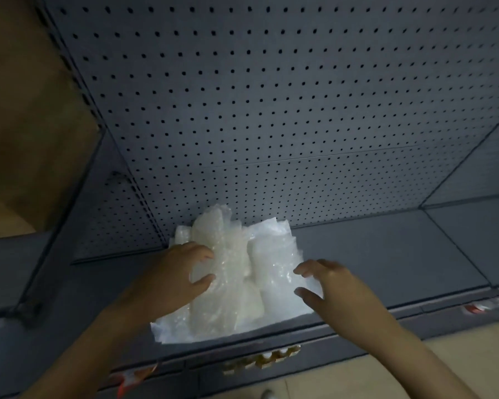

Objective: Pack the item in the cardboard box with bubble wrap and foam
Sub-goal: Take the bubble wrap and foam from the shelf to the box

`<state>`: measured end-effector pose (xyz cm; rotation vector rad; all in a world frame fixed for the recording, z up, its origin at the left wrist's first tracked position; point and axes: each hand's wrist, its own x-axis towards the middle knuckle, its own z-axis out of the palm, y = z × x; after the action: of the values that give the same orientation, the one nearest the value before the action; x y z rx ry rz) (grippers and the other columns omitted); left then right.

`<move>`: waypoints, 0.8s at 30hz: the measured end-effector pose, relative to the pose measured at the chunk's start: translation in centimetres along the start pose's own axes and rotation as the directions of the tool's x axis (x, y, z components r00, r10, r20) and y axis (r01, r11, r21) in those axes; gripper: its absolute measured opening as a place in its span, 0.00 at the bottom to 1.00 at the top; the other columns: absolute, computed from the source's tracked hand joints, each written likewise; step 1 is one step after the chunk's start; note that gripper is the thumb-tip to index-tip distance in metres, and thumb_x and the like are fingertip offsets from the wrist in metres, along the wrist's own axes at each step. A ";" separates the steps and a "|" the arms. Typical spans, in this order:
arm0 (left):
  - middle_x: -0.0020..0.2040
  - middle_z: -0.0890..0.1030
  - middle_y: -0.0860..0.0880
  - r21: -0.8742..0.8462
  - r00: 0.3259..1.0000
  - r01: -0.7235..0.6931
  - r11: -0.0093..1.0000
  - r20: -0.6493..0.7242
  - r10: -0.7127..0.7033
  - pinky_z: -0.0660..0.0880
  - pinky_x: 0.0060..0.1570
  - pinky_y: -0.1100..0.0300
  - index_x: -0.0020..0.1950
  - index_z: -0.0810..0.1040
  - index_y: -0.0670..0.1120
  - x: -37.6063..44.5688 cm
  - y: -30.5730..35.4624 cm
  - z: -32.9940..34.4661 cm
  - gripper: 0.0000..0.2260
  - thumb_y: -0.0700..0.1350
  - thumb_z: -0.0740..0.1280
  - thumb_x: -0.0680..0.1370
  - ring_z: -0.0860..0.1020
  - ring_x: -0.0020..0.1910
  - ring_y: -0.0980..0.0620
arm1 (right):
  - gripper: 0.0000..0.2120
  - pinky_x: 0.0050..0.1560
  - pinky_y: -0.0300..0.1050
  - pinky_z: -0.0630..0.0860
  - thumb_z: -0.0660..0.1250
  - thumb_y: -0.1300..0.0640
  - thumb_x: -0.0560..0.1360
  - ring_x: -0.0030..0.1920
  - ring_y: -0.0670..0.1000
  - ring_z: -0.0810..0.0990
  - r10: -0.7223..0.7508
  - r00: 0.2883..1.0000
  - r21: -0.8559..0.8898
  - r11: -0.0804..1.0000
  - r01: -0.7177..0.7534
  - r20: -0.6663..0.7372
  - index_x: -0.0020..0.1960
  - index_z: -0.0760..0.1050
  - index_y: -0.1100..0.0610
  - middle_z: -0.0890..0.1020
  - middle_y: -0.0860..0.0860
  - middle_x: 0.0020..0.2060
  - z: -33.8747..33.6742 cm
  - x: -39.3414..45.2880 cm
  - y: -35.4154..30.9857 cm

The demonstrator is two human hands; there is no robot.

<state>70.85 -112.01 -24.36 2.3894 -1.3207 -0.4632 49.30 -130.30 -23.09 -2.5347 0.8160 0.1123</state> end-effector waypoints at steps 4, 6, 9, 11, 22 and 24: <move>0.52 0.76 0.60 -0.047 0.994 0.100 0.994 -0.049 -0.102 0.65 0.44 0.80 0.59 0.78 0.51 2.0 -0.4 0.7 0.14 0.50 0.72 0.74 0.75 0.50 0.61 | 0.16 0.56 0.40 0.76 0.64 0.47 0.77 0.58 0.44 0.77 -0.037 0.997 -0.006 0.999 0.037 0.060 0.65 0.71 0.44 0.77 0.43 0.59 -0.6 4.2 2.0; 0.52 0.76 0.60 -0.048 0.990 0.130 0.990 -0.053 -0.133 0.63 0.43 0.81 0.59 0.78 0.50 2.3 -0.7 0.7 0.15 0.51 0.71 0.74 0.75 0.49 0.61 | 0.16 0.55 0.39 0.75 0.64 0.46 0.77 0.56 0.44 0.77 -0.049 0.995 0.007 0.999 0.049 0.086 0.64 0.71 0.44 0.77 0.42 0.58 -0.5 5.9 2.5; 0.52 0.77 0.59 -0.062 0.979 0.186 0.981 -0.071 -0.190 0.65 0.42 0.80 0.59 0.78 0.52 2.6 -1.7 0.9 0.15 0.53 0.71 0.74 0.74 0.48 0.62 | 0.15 0.55 0.39 0.75 0.66 0.45 0.75 0.54 0.44 0.77 -0.057 0.992 0.030 0.998 0.054 0.110 0.61 0.73 0.43 0.78 0.41 0.55 -0.1 8.2 2.9; 0.53 0.78 0.59 -0.084 0.971 0.216 0.973 -0.086 -0.223 0.67 0.43 0.79 0.58 0.77 0.54 2.8 -2.8 1.7 0.14 0.53 0.71 0.74 0.74 0.48 0.63 | 0.14 0.54 0.41 0.76 0.67 0.45 0.74 0.52 0.44 0.78 -0.038 0.992 0.054 0.998 0.032 0.119 0.60 0.73 0.43 0.79 0.41 0.54 0.5 9.5 3.1; 0.62 0.75 0.48 -0.578 0.797 0.545 0.607 0.134 -0.589 0.71 0.57 0.58 0.59 0.75 0.52 3.9 -11.7 5.5 0.15 0.46 0.73 0.74 0.74 0.63 0.49 | 0.35 0.57 0.47 0.78 0.76 0.38 0.61 0.57 0.51 0.78 0.263 0.920 0.382 0.850 -0.364 0.291 0.65 0.70 0.43 0.70 0.47 0.64 3.4 14.0 6.5; 0.65 0.74 0.46 -0.677 0.712 0.615 0.404 0.256 -0.654 0.69 0.57 0.55 0.65 0.73 0.47 4.2 -12.3 5.9 0.19 0.46 0.70 0.76 0.73 0.62 0.49 | 0.37 0.47 0.43 0.79 0.77 0.41 0.63 0.60 0.49 0.74 0.282 0.890 0.463 0.774 -0.432 0.359 0.68 0.68 0.47 0.68 0.47 0.67 3.5 14.5 7.4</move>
<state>79.40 -110.51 -35.74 2.0363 -0.0052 -0.9220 57.18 -141.61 -32.32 -1.7682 1.0444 0.3055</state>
